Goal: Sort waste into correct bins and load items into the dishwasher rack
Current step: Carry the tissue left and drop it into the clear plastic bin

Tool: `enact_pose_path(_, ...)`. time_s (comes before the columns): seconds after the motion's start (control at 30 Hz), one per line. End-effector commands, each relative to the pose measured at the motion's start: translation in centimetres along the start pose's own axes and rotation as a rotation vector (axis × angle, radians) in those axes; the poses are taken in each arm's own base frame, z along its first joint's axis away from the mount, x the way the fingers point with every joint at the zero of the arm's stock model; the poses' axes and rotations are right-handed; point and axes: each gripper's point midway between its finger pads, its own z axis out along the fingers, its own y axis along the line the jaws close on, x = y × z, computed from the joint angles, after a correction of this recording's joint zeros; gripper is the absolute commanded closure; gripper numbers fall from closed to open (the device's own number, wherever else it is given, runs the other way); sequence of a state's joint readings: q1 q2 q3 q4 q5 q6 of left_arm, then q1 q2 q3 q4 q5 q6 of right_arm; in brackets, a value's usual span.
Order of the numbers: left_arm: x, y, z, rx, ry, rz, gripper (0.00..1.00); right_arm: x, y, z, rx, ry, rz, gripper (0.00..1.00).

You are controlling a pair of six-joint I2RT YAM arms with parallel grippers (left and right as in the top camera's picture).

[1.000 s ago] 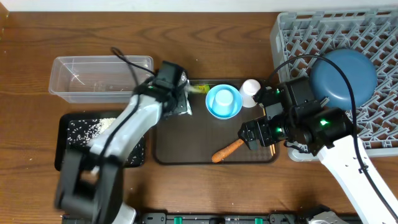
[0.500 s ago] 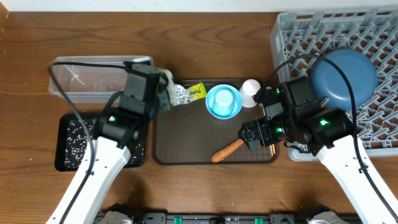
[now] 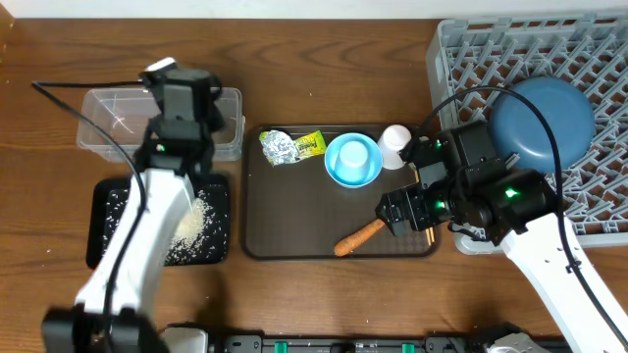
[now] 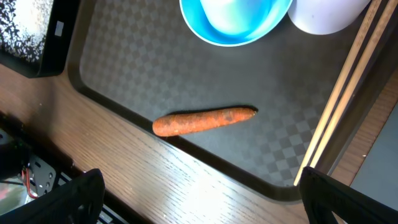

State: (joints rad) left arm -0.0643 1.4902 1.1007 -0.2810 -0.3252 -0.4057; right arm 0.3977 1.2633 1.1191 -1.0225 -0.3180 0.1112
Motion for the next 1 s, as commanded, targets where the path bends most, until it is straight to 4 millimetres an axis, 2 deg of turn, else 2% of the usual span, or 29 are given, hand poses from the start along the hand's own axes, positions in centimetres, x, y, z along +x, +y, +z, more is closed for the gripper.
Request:
enact_pose_path(0.0, 0.9, 1.6, 3.1, -0.019, 0.055, -0.019, 0.87, -0.1, 0.6, 0.1, -0.008, 0.002, -0.02, 0.01)
enact_pose_path(0.1, 1.8, 2.8, 5.5, -0.043, 0.091, -0.038, 0.84, -0.1, 0.6, 0.1, -0.008, 0.002, -0.019, 0.01)
enact_pose_path(0.17, 2.2, 3.5, 6.4, -0.061, 0.103, -0.044, 0.83, -0.1, 0.6, 0.1, -0.008, 0.002, -0.019, 0.01)
enact_pose_path(0.23, 2.4, 4.0, 6.9, -0.072, 0.108, -0.051, 0.68, -0.1, 0.6, 0.1, -0.008, 0.002, -0.02, 0.01)
enact_pose_path(0.37, 1.7, 3.9, 6.7, -0.065, 0.087, -0.059, 0.39, -0.1, 0.6, 0.1, -0.008, 0.002, -0.019, 0.01)
enact_pose_path(0.43, 1.2, 3.8, 6.4, -0.058, 0.072, -0.064, 0.32, -0.1, 0.6, 0.1, -0.008, 0.002, -0.02, 0.01)
enact_pose_path(0.5, 0.6, 3.7, 5.8, -0.05, 0.054, -0.07, 0.31, -0.1, 0.6, 0.1, -0.008, 0.002, -0.02, 0.01)
enact_pose_path(0.6, -0.6, 2.5, 4.1, 0.031, 0.039, -0.075, 0.31, -0.1, 0.6, 0.1, -0.008, 0.002, -0.019, 0.01)
enact_pose_path(0.7, -1.1, 0.0, 0.8, 0.21, 0.069, -0.073, 0.31, -0.1, 0.6, 0.1, -0.008, 0.002, -0.019, 0.01)
enact_pose_path(0.77, -0.3, -1.9, -2.2, 0.349, 0.131, -0.069, 0.31, -0.1, 0.6, 0.1, -0.008, 0.002, -0.02, 0.01)
enact_pose_path(0.83, 0.7, -2.8, -4.9, 0.416, 0.183, -0.058, 0.31, -0.1, 0.6, 0.1, -0.008, 0.002, -0.019, 0.01)
enact_pose_path(0.97, 3.0, -3.7, -7.8, 0.439, 0.255, -0.008, 0.31, -0.1, 0.6, 0.1, -0.008, 0.002, -0.019, 0.01)
